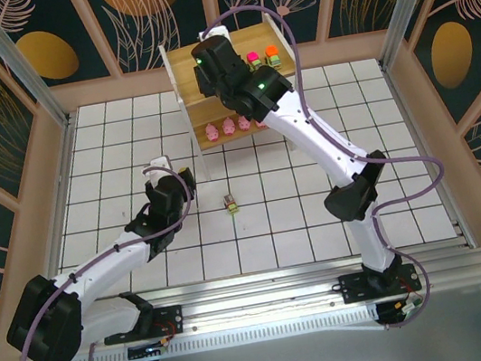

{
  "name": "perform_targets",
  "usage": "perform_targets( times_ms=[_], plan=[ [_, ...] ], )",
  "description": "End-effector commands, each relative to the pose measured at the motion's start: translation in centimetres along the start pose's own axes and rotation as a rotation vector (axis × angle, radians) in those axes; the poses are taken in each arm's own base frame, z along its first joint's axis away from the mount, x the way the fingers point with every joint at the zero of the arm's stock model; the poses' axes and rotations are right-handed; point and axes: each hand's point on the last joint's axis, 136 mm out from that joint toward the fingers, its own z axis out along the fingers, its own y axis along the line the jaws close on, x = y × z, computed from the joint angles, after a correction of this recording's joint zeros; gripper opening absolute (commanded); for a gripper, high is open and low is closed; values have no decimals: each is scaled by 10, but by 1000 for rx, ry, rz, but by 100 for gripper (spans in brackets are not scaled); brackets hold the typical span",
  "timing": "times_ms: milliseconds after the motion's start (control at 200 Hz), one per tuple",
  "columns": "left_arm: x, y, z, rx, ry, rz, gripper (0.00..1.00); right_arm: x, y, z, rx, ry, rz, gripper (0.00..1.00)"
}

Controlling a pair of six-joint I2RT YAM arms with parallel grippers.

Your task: Place and organize the plastic toys onto the shelf

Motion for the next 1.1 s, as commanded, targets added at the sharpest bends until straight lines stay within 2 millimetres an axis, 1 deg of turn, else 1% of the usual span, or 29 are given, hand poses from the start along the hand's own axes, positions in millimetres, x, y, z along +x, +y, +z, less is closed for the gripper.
perform_targets(
  times_ms=[0, 195, 510, 611, 786, 946, 1096],
  plan=[
    [-8, -2, 0, 10, -21, -33, 66, -11, 2, -1, -19, -34, -5, 54],
    [-9, -2, 0, 10, -23, -37, 66, -12, 1, 7, -23, -39, -1, 52],
    [-11, 0, -1, 8, -29, -38, 66, -10, 7, 17, -50, -36, -4, 49],
    [-11, 1, 0, 5, -27, -38, 66, -11, 8, 19, -53, -39, -4, 46],
    [-12, 0, 0, 6, -29, -39, 66, -15, 10, 15, -61, -51, -8, 33],
    [-13, 1, 0, 6, -31, -41, 66, -16, 7, 13, -49, -52, -15, 22],
    [-13, 1, 0, 7, -29, -41, 66, -17, 5, 11, -47, -54, -7, 17]
  ],
)
